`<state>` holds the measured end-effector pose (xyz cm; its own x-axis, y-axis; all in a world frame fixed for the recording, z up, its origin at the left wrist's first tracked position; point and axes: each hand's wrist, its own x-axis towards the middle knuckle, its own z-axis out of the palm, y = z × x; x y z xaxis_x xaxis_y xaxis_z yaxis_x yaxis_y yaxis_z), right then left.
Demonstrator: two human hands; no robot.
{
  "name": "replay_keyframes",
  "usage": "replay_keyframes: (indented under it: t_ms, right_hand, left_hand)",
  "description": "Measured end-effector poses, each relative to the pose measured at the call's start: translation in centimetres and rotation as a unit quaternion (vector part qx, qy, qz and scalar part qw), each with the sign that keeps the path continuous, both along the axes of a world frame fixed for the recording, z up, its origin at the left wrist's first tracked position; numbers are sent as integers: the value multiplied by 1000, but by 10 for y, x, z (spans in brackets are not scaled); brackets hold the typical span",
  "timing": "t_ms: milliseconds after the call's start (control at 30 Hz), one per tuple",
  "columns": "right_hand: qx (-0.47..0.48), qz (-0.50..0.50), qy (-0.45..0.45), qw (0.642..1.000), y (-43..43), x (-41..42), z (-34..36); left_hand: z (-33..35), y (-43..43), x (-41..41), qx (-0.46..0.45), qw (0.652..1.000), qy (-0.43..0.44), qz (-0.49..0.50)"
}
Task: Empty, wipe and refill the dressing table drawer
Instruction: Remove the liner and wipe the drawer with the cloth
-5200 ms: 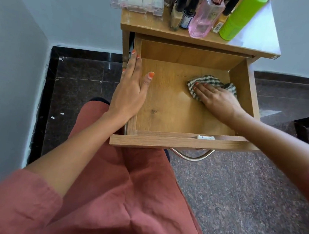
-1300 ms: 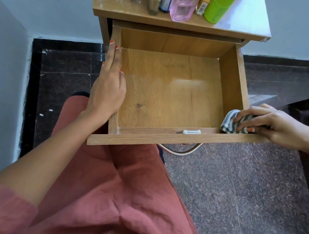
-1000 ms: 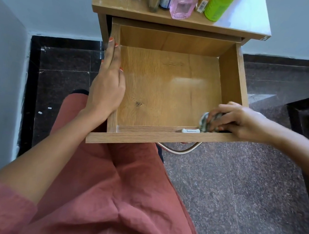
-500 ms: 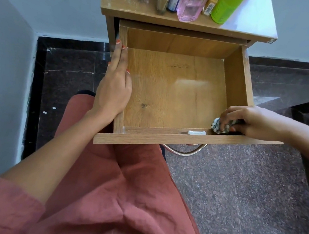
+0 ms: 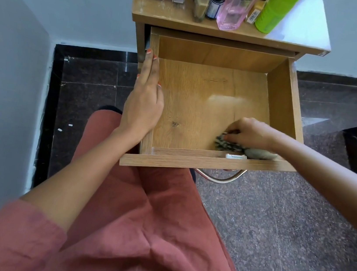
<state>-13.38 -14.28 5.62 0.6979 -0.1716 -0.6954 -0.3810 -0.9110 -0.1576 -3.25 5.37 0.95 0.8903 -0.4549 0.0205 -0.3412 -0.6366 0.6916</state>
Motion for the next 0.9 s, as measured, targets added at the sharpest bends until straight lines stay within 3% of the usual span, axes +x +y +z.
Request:
replay_keyframes:
  t_ms: [233,400,700,800,900]
  right_hand:
    - [195,15,-64,979,102,48,-15]
    - [279,-46,-56,957,89,34,-14]
    - [154,-8,34,988,19,10,-6]
    - [90,-22,50,994,-16,-3,2]
    - [64,-87,11,994,-37,-13,9]
  left_hand:
    - [0,0,0,1,1000,-9,-1]
    - [3,0,-2,-2,1000,1,-1]
    - [5,1,-2,5,1000,2,-5]
    - [4,1,-2,3,1000,1,-3]
    - [1,1,0,8,1000,-11,0]
